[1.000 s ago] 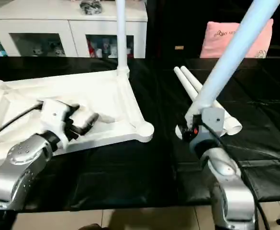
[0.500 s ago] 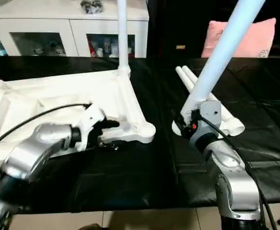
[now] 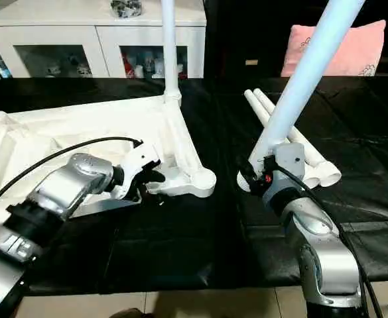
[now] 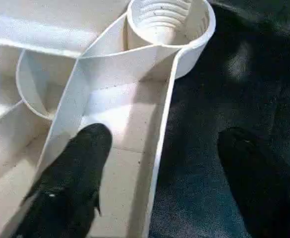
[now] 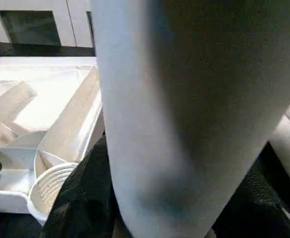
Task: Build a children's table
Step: Move to table, then move table base
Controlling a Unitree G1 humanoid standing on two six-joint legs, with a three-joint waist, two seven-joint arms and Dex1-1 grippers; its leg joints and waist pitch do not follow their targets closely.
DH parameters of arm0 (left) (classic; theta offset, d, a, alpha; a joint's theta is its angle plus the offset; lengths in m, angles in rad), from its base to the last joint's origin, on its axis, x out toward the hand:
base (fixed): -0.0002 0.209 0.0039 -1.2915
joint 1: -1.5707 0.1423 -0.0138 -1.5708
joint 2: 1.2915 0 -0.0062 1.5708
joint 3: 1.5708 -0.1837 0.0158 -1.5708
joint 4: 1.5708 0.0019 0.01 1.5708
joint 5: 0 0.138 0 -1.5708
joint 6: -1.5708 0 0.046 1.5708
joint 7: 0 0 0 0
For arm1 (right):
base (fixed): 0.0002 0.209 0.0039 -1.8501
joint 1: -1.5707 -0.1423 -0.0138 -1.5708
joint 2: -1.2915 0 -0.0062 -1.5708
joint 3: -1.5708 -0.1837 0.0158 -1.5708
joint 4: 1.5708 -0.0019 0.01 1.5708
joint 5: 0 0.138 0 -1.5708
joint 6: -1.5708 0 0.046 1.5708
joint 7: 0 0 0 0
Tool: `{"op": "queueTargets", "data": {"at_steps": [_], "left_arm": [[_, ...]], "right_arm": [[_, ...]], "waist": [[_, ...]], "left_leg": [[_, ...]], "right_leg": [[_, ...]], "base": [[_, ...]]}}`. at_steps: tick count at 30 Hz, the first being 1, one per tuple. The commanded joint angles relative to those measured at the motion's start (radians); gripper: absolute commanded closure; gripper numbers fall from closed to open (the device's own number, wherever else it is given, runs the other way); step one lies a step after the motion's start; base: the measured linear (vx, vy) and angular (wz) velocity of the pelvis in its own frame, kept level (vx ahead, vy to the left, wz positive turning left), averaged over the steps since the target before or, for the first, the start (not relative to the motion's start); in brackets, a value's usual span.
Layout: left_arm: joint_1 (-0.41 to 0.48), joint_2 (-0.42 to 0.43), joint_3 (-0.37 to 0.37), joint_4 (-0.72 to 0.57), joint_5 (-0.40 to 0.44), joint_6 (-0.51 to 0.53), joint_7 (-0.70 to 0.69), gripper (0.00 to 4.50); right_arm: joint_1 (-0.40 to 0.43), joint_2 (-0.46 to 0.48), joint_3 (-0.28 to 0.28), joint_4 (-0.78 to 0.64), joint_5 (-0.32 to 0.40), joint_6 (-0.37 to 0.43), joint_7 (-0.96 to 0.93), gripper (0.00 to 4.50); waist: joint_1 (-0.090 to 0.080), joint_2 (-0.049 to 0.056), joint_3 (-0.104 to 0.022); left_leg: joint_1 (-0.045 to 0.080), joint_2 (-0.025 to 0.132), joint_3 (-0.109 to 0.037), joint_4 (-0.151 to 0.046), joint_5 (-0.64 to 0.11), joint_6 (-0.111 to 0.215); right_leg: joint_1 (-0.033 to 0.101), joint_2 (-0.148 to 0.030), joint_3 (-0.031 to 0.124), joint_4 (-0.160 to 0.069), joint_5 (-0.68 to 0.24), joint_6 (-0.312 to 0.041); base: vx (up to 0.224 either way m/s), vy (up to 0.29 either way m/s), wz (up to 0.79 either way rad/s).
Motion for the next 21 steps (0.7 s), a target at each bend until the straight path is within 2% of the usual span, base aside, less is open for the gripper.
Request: {"op": "queueTargets", "data": {"at_steps": [1, 3, 8, 9, 13, 14, 15, 17, 21], "left_arm": [[-0.029, 0.000, -0.008, 0.023, 0.018, -0.012, -0.010, 0.87], [-0.045, -0.010, -0.005, 0.060, 0.028, -0.031, -0.004, 1.22], [-0.068, -0.028, 0.008, 0.104, 0.033, -0.055, -0.008, 1.54], [-0.073, -0.034, 0.014, 0.109, 0.032, -0.060, -0.012, 1.73], [-0.083, -0.042, 0.020, 0.125, 0.034, -0.072, -0.022, 1.87], [-0.086, -0.043, 0.019, 0.131, 0.037, -0.076, -0.024, 2.15], [-0.089, -0.045, 0.019, 0.138, 0.040, -0.081, -0.026, 2.18], [-0.090, -0.046, 0.019, 0.141, 0.041, -0.083, -0.027, 2.21], [-0.093, -0.046, 0.012, 0.153, 0.047, -0.092, -0.040, 2.60]], "right_arm": [[-0.005, -0.001, 0.005, -0.016, 0.000, -0.006, -0.002, 2.54], [-0.004, 0.001, 0.009, -0.017, 0.002, -0.006, -0.001, 2.54], [0.001, 0.002, 0.014, -0.021, 0.003, -0.006, 0.003, 2.54], [0.002, 0.003, 0.014, -0.020, 0.003, -0.007, 0.004, 2.54], [0.000, 0.003, 0.015, -0.017, 0.003, -0.008, 0.005, 2.54], [0.000, 0.004, 0.015, -0.017, 0.003, -0.009, 0.005, 2.54], [-0.001, 0.004, 0.015, -0.017, 0.003, -0.009, 0.005, 2.54], [0.000, 0.004, 0.016, -0.018, 0.003, -0.008, 0.006, 2.54], [0.001, 0.002, 0.019, -0.019, 0.003, -0.009, 0.006, 2.54]], "waist": [[0.004, 0.000, -0.062], [0.005, 0.000, -0.061], [0.010, 0.000, -0.063], [0.011, 0.000, -0.063], [0.014, 0.002, -0.061], [0.013, 0.002, -0.060], [0.012, 0.002, -0.060], [0.012, 0.002, -0.061], [0.012, 0.003, -0.060]], "left_leg": [[0.032, 0.114, -0.047, -0.087, -0.192, 0.006], [0.031, 0.114, -0.047, -0.088, -0.192, 0.007], [0.030, 0.117, -0.049, -0.088, -0.175, 0.014], [0.030, 0.116, -0.048, -0.087, -0.177, 0.015], [0.030, 0.117, -0.048, -0.088, -0.191, 0.013], [0.030, 0.116, -0.048, -0.089, -0.200, 0.009], [0.030, 0.117, -0.049, -0.090, -0.203, 0.008], [0.031, 0.118, -0.049, -0.090, -0.202, 0.006], [0.030, 0.118, -0.049, -0.090, -0.195, 0.010]], "right_leg": [[0.035, -0.120, 0.065, -0.072, -0.024, -0.268], [0.035, -0.121, 0.065, -0.073, -0.026, -0.268], [0.037, -0.123, 0.065, -0.068, 0.012, -0.274], [0.037, -0.125, 0.065, -0.069, 0.012, -0.276], [0.037, -0.126, 0.066, -0.072, -0.012, -0.275], [0.037, -0.125, 0.066, -0.073, -0.026, -0.273], [0.036, -0.124, 0.066, -0.073, -0.030, -0.272], [0.036, -0.125, 0.067, -0.073, -0.027, -0.272], [0.036, -0.125, 0.066, -0.072, -0.015, -0.274]], "base": [[0.000, 0.000, 0.00], [0.000, 0.000, 0.00], [0.000, 0.000, 0.00], [0.000, 0.000, 0.00], [0.000, 0.000, 0.00], [0.000, 0.000, 0.00], [0.000, 0.000, 0.00], [0.000, 0.000, 0.00], [0.000, 0.000, 0.00]]}}
